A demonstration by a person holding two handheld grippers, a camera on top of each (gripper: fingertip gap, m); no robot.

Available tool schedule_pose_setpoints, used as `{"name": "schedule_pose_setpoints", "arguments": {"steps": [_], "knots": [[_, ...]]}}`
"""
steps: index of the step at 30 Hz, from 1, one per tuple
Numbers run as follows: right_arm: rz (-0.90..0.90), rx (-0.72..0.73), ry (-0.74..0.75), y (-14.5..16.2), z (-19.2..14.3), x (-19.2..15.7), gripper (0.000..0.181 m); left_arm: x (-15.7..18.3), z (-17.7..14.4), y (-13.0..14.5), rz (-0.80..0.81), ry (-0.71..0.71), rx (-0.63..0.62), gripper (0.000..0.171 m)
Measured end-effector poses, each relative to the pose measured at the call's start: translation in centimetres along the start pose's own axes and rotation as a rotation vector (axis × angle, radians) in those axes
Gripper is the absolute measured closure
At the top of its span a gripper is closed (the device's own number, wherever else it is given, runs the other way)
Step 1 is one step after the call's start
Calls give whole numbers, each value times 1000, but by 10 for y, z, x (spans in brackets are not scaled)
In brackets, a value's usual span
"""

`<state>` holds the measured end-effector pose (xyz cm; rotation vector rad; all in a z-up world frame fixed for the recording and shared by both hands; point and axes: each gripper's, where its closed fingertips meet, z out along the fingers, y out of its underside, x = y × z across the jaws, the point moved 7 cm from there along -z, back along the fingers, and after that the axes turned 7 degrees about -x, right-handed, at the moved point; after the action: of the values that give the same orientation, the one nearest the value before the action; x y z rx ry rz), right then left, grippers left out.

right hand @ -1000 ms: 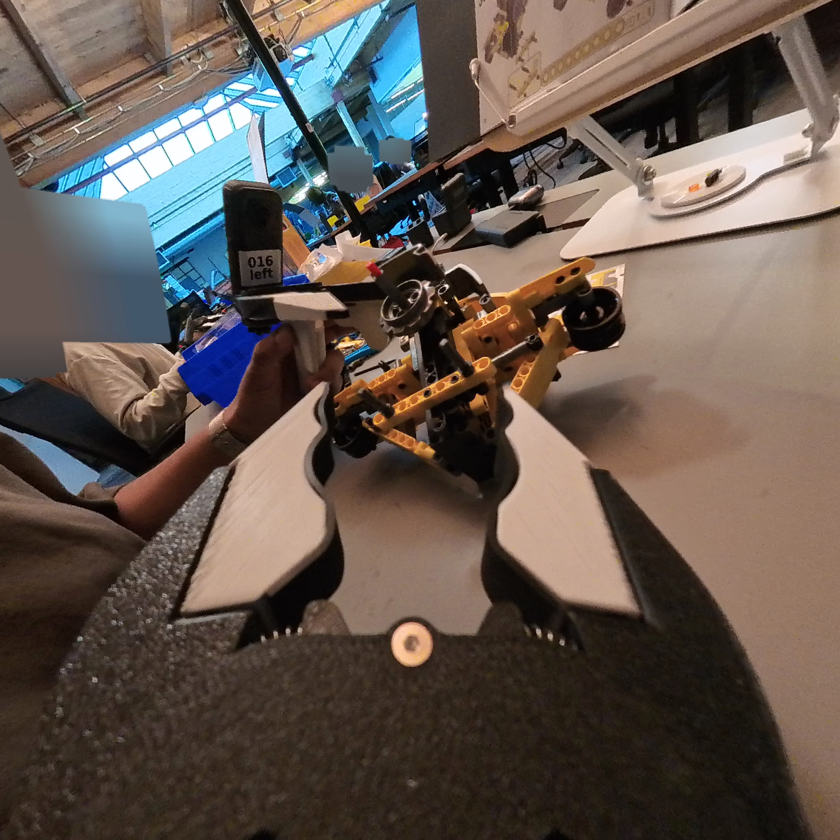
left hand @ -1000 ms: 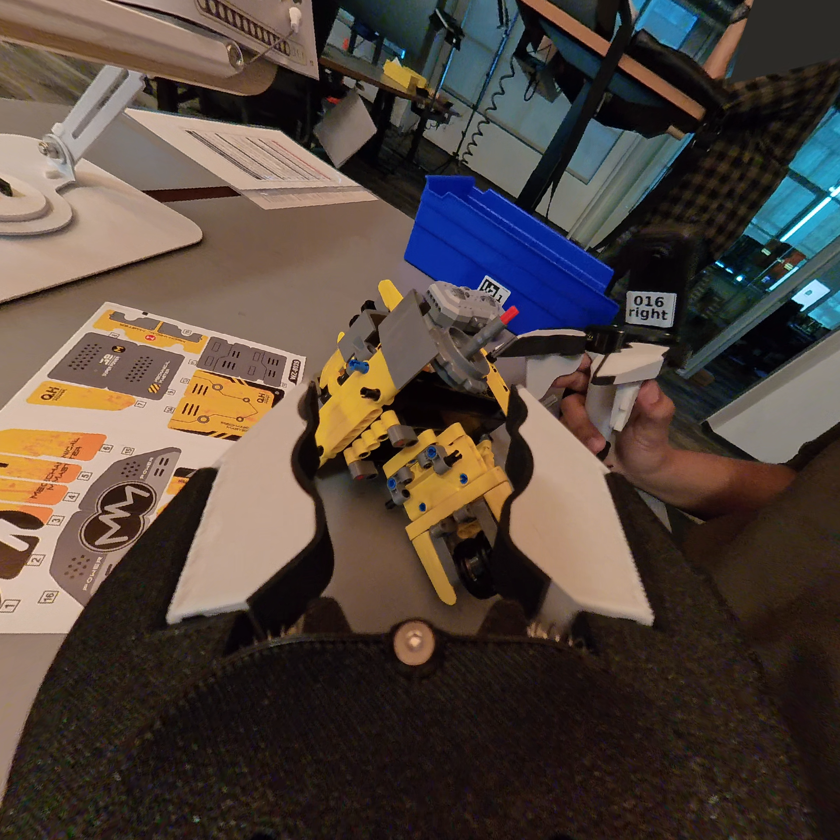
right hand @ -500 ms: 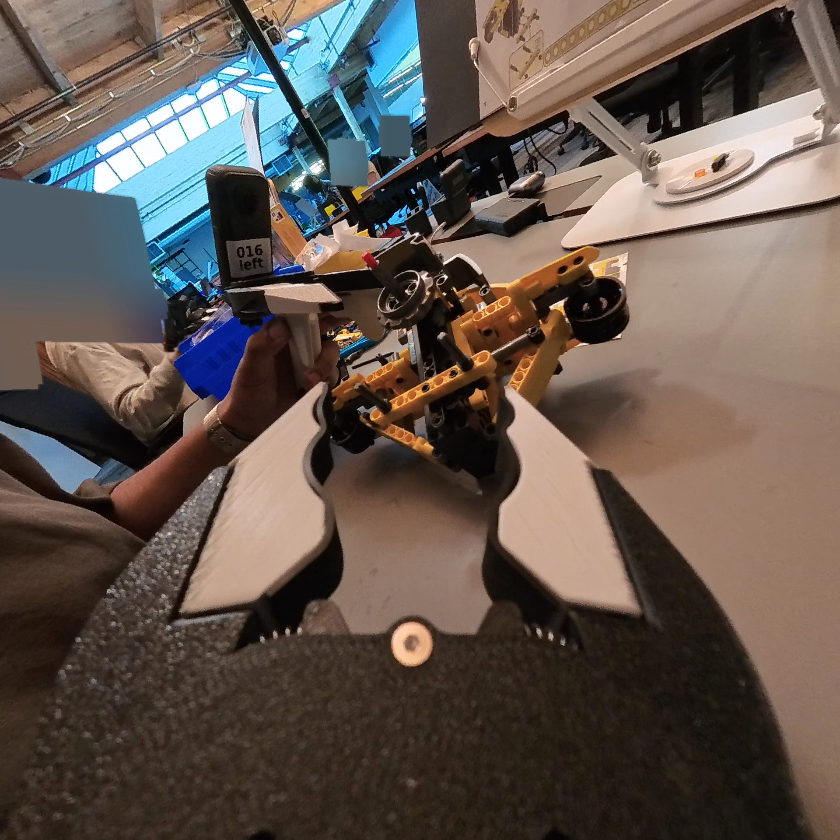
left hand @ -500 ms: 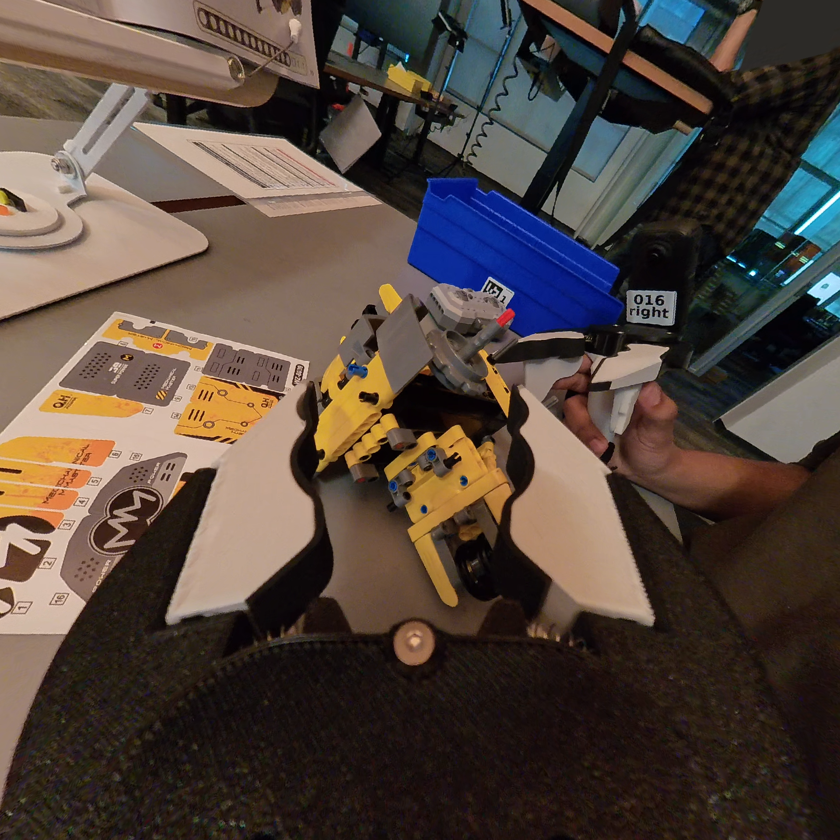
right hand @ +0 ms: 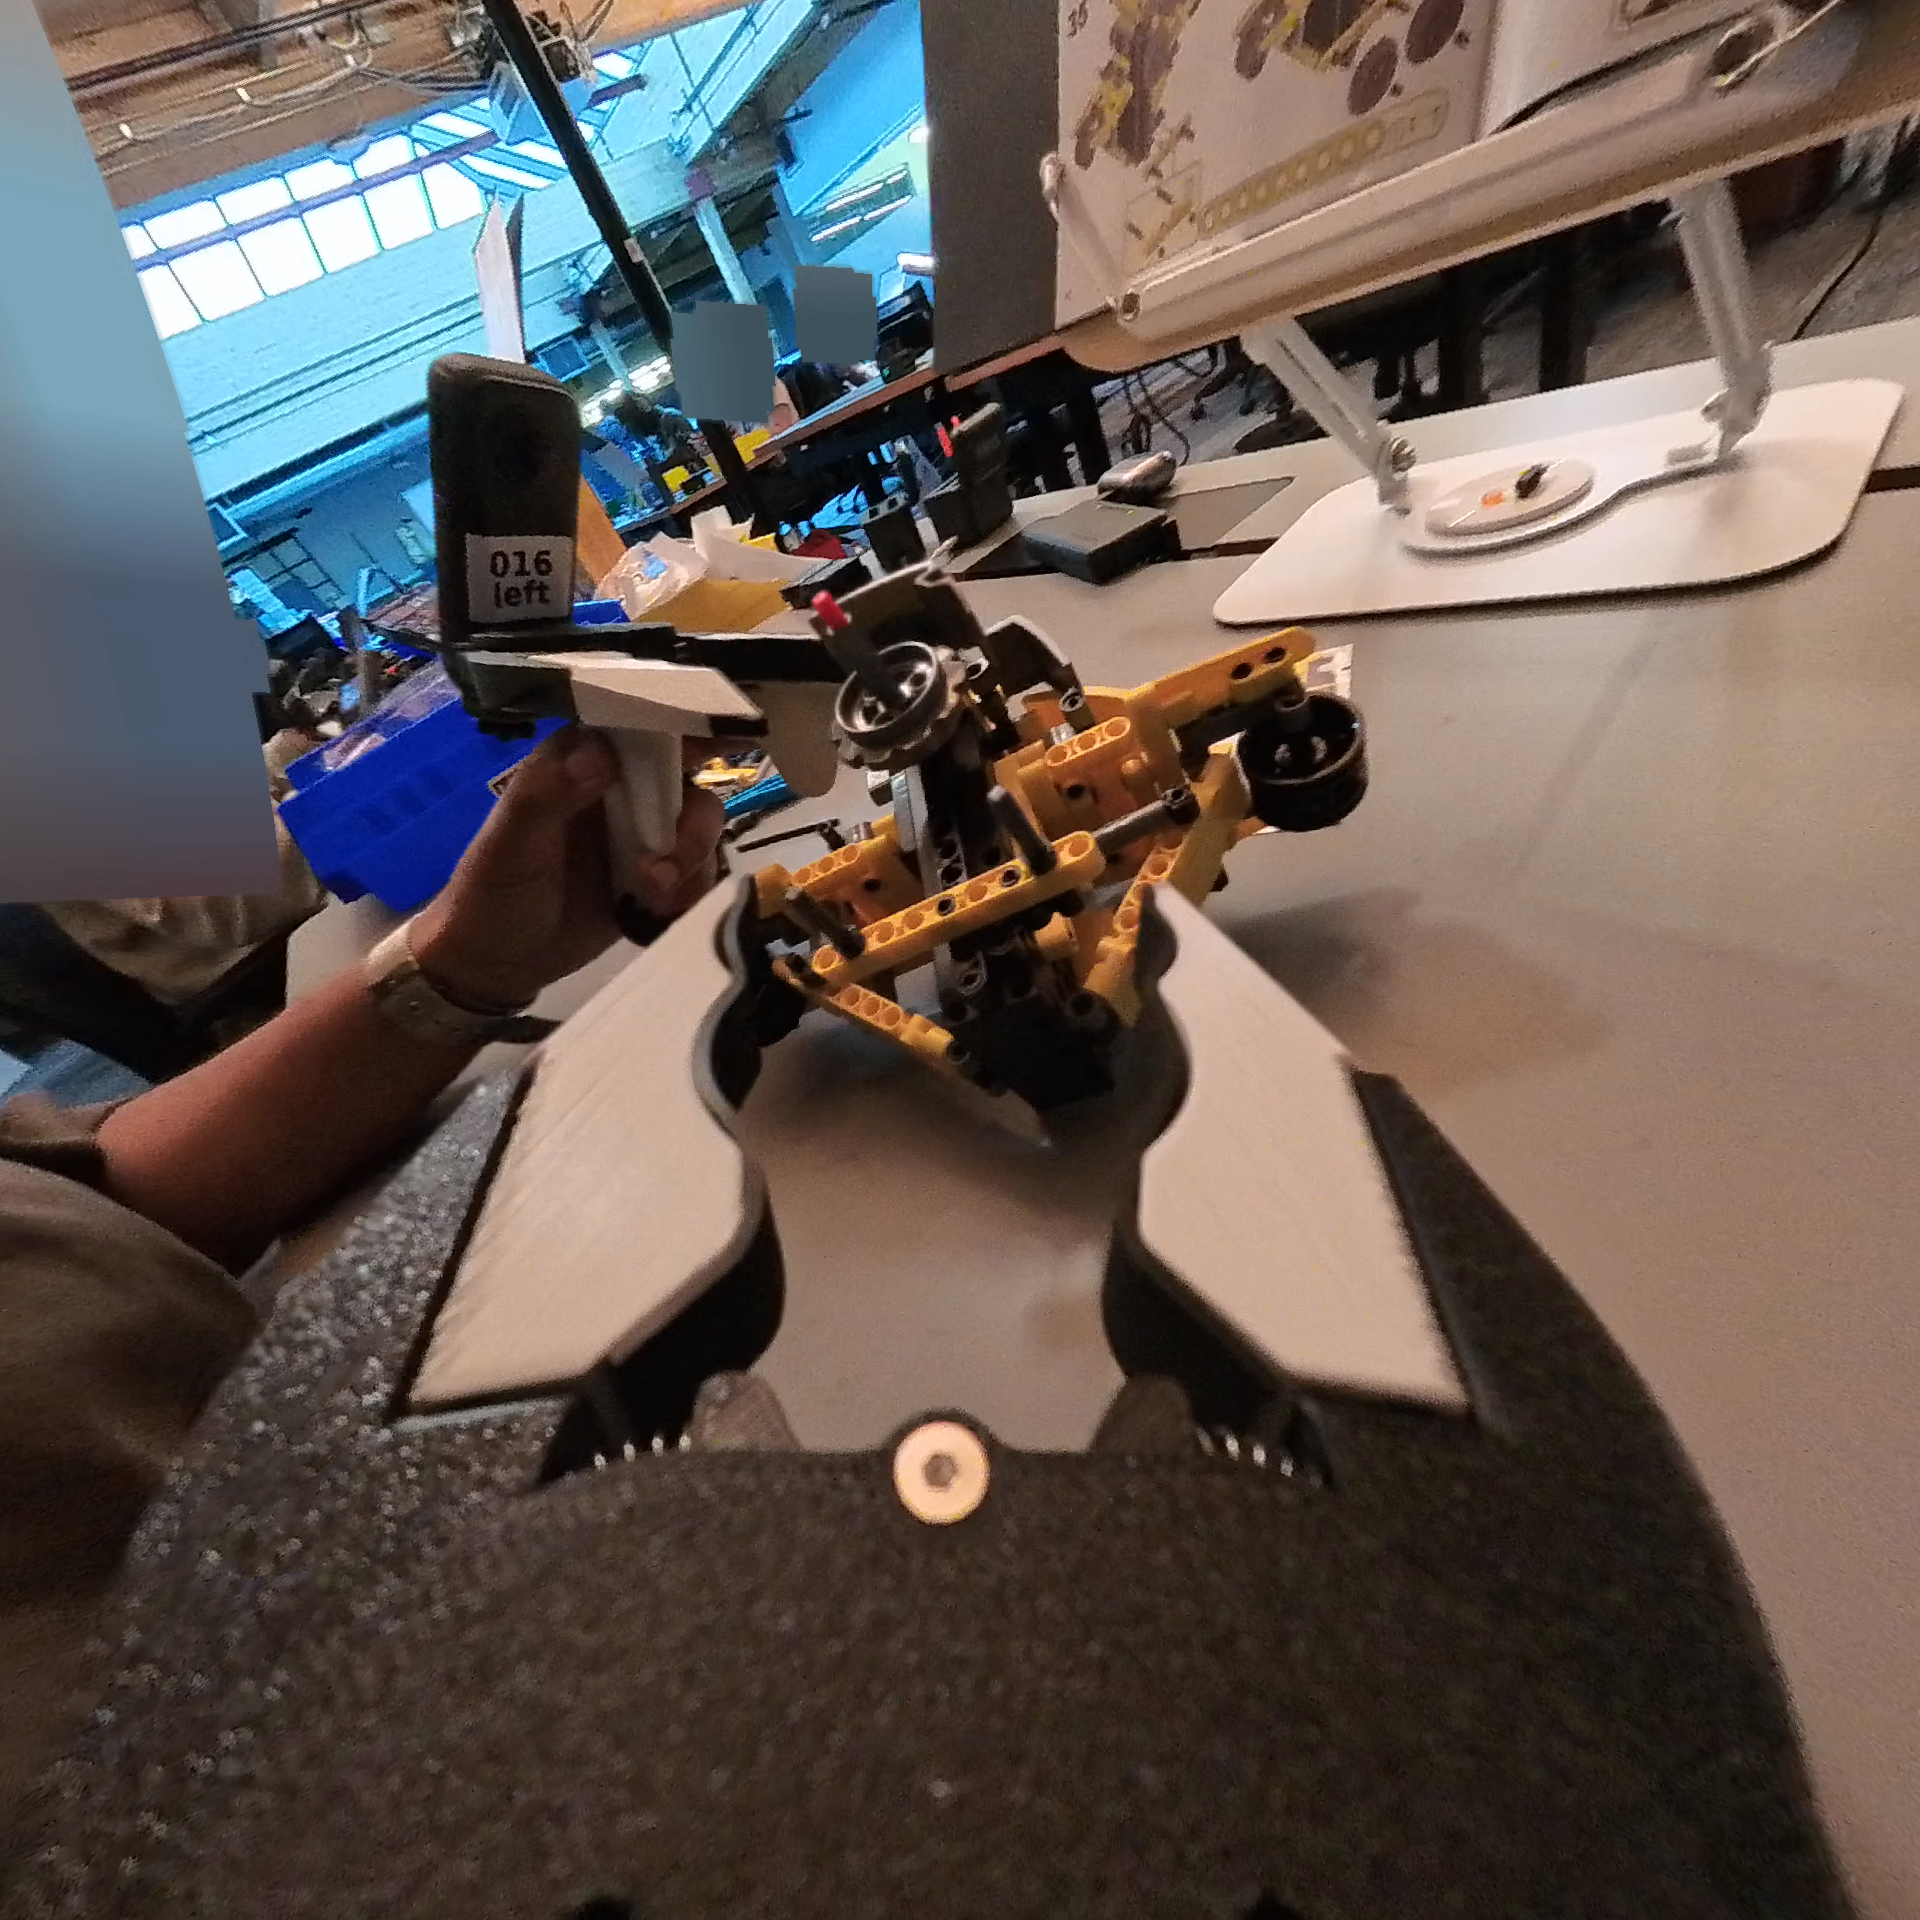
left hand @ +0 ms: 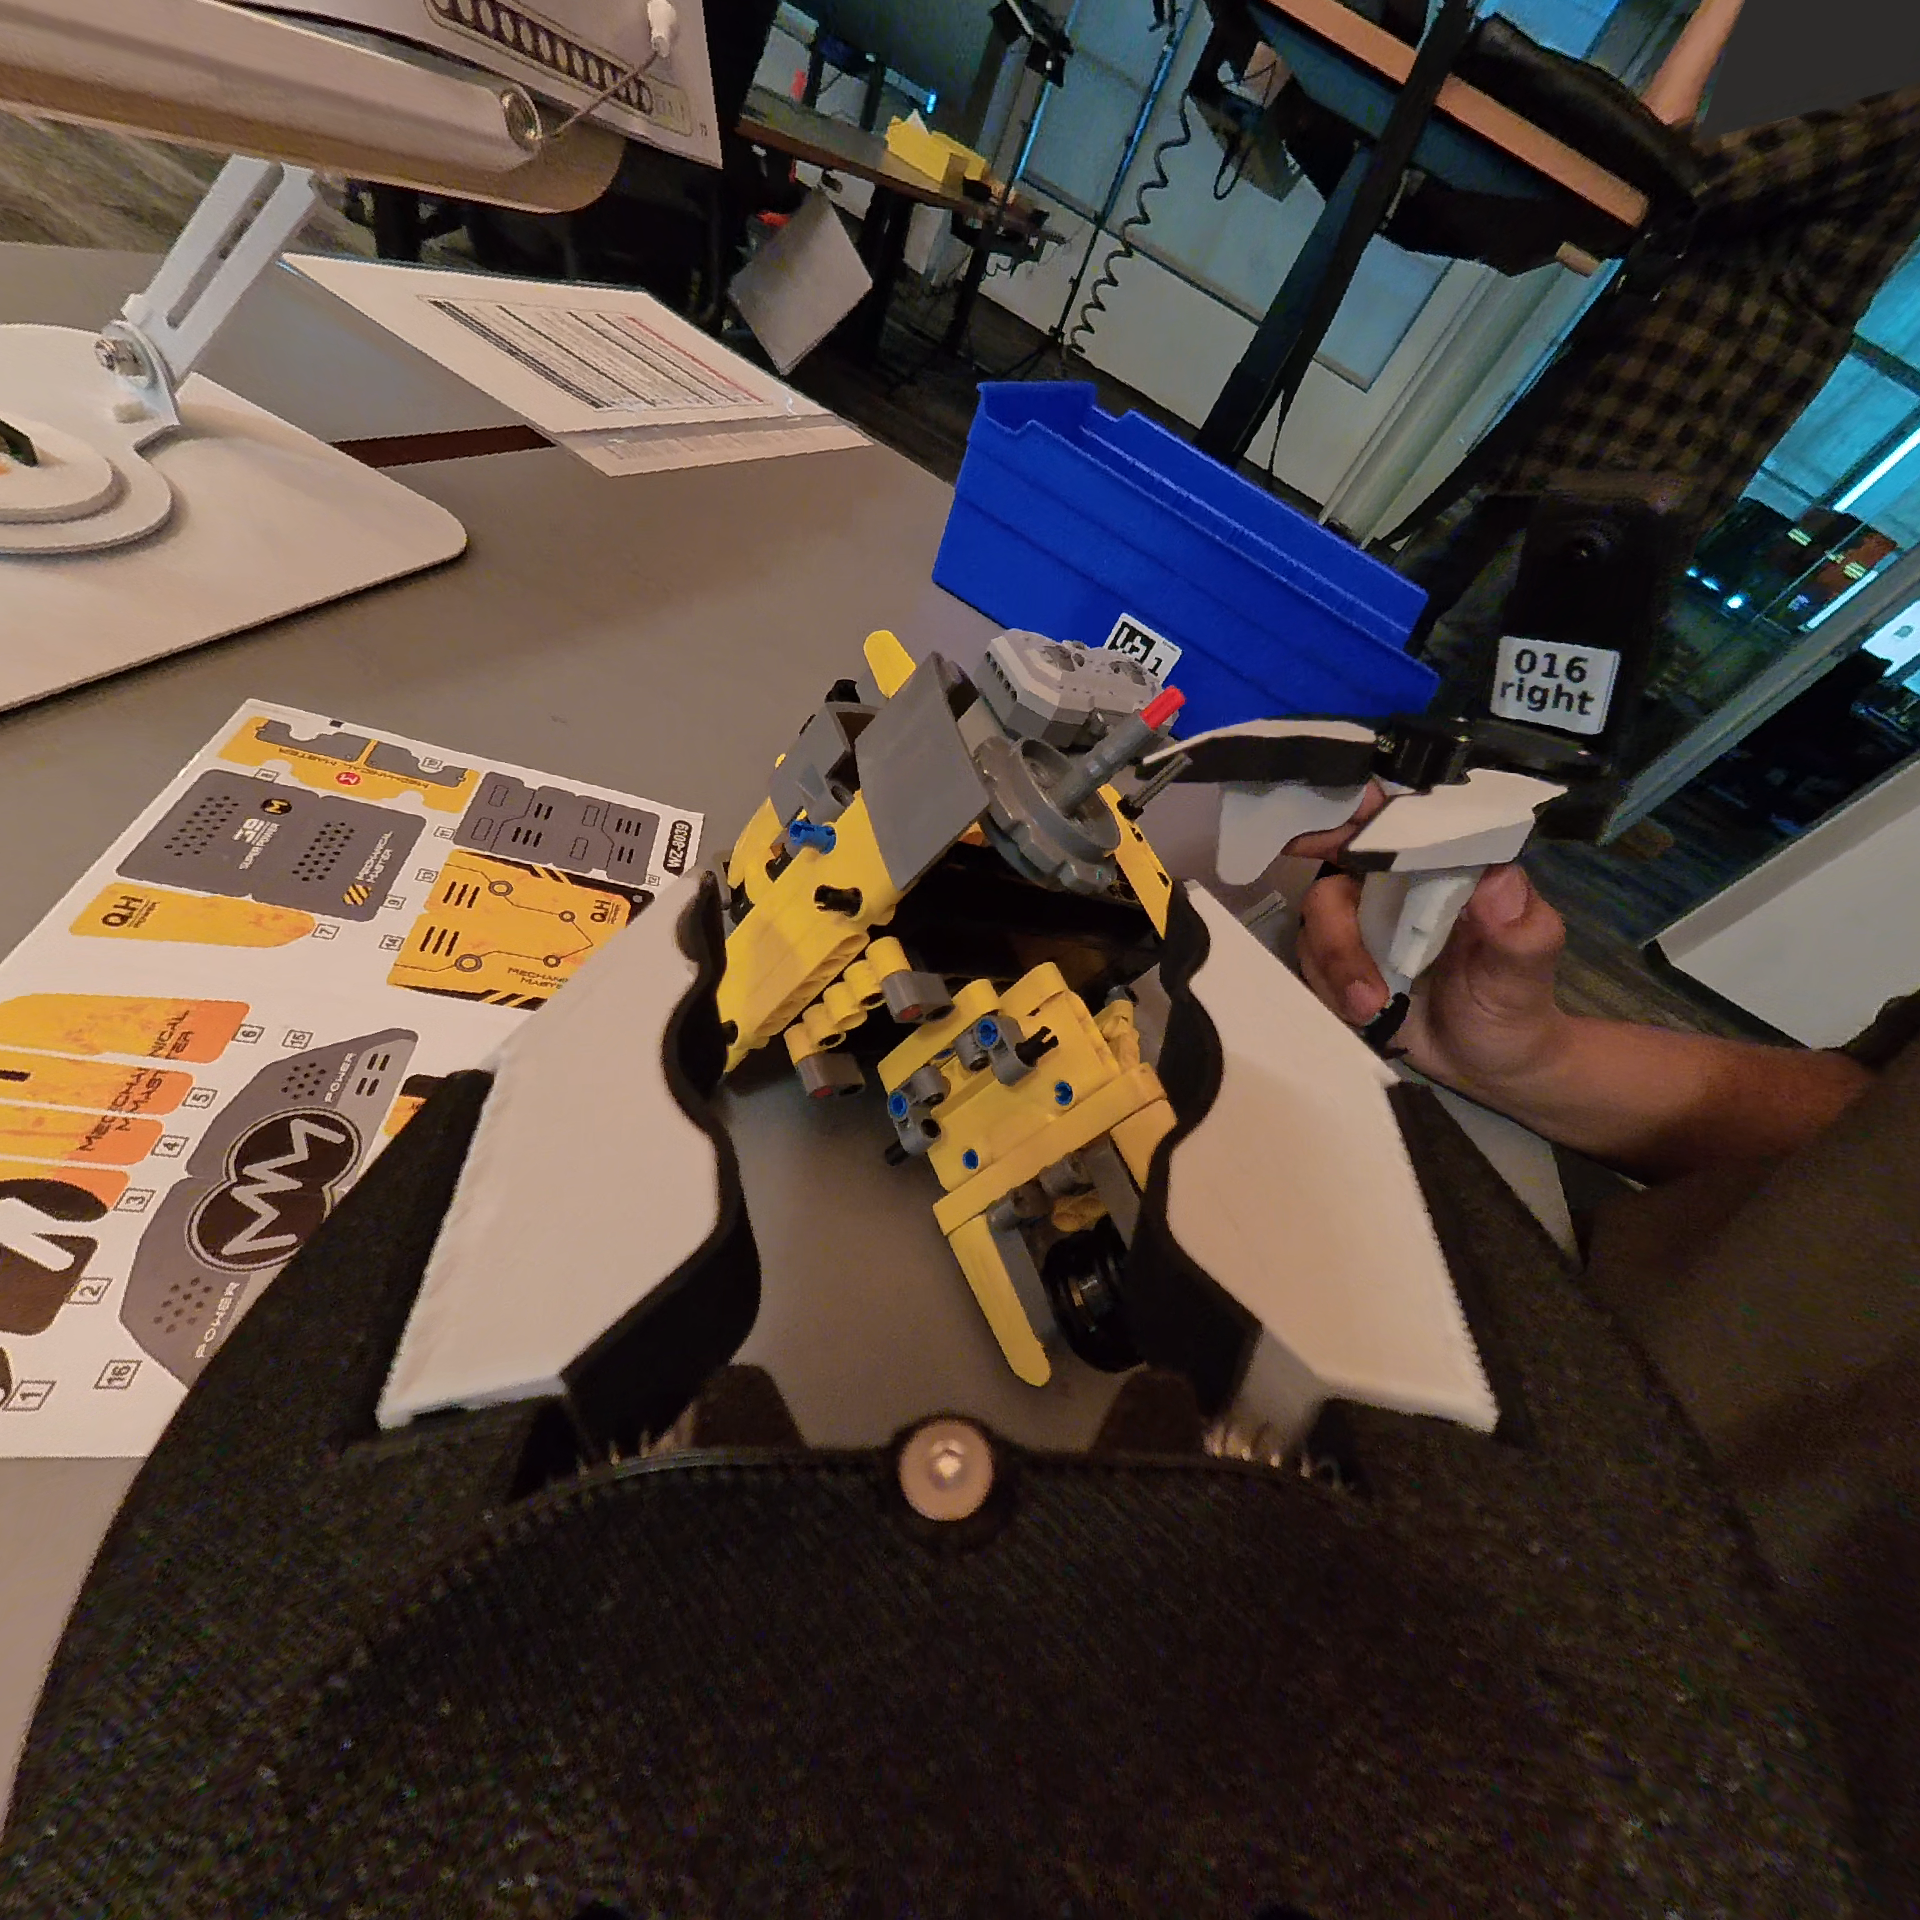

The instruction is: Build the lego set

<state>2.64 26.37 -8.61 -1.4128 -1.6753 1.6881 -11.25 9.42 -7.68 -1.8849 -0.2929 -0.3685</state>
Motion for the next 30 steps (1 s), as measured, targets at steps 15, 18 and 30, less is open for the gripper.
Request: {"name": "schedule_pose_setpoints", "arguments": {"steps": [15,18,30], "knots": [[-259,-42,145,2,5,-16,178,2,7,4,12,-6,-37,89],[-252,-44,140,2,6,-15,172,3,8,5,16,-6,-42,89],[-246,-32,109,0,6,-15,153,3,10,7,20,-11,-56,90]]}}
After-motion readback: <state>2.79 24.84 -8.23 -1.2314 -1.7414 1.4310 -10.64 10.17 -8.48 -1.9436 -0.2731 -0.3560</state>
